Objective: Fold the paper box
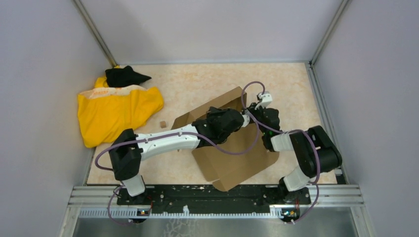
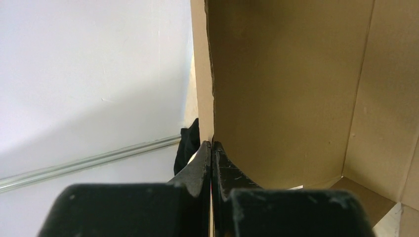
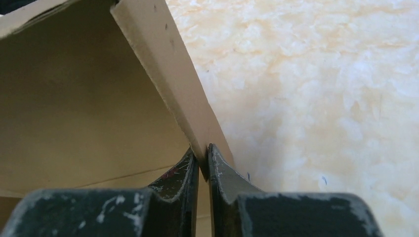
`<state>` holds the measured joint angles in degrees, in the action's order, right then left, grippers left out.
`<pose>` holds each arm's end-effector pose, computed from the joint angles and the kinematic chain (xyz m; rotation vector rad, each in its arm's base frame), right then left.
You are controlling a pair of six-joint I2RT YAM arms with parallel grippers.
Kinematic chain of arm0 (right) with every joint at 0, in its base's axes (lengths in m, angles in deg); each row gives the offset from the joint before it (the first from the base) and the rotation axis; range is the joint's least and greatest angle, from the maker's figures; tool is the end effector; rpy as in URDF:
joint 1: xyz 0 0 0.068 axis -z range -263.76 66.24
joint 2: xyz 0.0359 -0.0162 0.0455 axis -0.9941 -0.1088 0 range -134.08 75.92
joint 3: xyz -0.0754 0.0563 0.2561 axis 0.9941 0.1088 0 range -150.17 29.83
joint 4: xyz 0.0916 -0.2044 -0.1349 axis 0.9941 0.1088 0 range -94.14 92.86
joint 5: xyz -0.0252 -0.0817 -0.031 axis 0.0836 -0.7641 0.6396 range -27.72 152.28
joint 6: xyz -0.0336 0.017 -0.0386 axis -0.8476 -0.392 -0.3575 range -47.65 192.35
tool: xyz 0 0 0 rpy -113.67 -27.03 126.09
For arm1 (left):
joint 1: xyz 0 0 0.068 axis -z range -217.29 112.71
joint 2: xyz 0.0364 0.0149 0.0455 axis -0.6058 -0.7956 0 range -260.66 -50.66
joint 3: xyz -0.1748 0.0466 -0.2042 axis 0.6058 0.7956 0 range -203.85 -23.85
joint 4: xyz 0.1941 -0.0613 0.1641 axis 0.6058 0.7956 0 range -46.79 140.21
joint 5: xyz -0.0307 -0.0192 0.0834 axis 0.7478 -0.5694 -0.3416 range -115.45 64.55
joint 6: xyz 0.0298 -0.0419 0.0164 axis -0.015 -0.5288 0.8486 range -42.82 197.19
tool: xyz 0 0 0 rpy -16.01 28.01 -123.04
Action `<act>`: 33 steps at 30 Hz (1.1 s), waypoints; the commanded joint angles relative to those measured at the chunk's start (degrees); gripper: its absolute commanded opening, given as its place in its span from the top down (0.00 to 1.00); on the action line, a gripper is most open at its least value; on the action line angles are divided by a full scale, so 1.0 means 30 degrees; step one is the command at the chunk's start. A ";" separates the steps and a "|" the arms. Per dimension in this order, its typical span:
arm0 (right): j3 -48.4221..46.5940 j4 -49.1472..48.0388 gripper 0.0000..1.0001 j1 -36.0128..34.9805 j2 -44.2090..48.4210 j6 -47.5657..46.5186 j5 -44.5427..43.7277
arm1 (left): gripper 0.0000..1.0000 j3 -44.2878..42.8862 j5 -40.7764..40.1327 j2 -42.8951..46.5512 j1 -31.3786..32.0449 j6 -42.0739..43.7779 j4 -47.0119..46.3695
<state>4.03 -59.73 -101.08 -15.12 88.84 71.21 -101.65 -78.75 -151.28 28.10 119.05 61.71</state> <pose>0.2749 0.0915 0.1618 -0.1293 1.7664 0.5660 0.1881 -0.3419 0.2704 1.3538 1.5663 0.8057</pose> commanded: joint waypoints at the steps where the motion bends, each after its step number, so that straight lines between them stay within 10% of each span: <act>1: 0.0823 0.0576 0.91 -0.1450 0.1744 -0.0811 -0.1556 | 1.00 0.0597 0.1373 0.0710 0.0148 -0.1380 -0.0332; 33: -0.0142 -0.4702 0.68 -0.1902 0.0036 -0.1721 0.0202 | 1.00 0.1646 0.1988 0.1481 0.1232 -0.1690 -0.0440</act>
<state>7.76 -65.57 -105.45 -13.77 84.38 66.14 -96.27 -77.35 -146.65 30.87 115.36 61.30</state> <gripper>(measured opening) 0.307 0.005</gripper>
